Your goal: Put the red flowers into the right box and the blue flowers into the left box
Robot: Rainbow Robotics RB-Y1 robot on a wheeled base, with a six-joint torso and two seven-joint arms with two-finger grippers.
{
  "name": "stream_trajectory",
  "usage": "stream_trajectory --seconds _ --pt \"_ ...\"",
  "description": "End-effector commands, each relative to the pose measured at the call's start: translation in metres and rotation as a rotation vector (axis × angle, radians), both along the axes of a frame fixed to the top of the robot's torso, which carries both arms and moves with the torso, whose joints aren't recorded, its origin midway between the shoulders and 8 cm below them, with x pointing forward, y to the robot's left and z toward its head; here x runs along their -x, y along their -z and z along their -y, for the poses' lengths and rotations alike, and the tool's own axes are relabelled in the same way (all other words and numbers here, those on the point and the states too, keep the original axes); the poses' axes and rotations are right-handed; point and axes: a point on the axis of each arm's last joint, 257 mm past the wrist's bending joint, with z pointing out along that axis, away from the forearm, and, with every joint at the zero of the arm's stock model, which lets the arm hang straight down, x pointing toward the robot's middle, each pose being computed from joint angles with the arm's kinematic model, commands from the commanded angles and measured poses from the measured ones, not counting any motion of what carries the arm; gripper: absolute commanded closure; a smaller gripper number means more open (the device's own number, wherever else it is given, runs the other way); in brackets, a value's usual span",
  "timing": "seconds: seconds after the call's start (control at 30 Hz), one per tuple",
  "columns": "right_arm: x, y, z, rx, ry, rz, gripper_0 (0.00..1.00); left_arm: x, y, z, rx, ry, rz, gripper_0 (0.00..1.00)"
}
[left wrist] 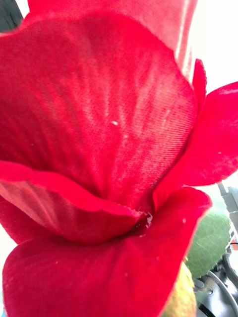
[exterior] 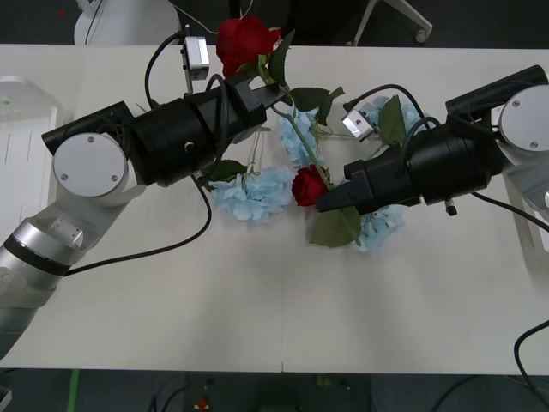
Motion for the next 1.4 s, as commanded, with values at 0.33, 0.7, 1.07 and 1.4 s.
stream_trajectory --seconds 0.33,0.7,1.07,1.4 --pt "0.0 -0.025 -0.021 -0.024 -0.024 0.041 1.0 0.0 -0.037 -0.001 0.009 0.006 0.079 0.23" --pt "-0.004 -0.028 -0.016 -0.01 -0.015 0.047 1.0 0.028 -0.019 -0.038 -0.138 0.169 0.01 0.11" --pt "-0.037 -0.054 0.044 0.048 0.189 -0.026 1.0 0.02 0.03 -0.166 -0.234 0.097 -0.181 0.12" --pt "-0.055 -0.089 0.19 0.227 0.593 -0.22 1.0 -0.011 0.083 -0.255 -0.277 -0.091 -0.334 0.11"
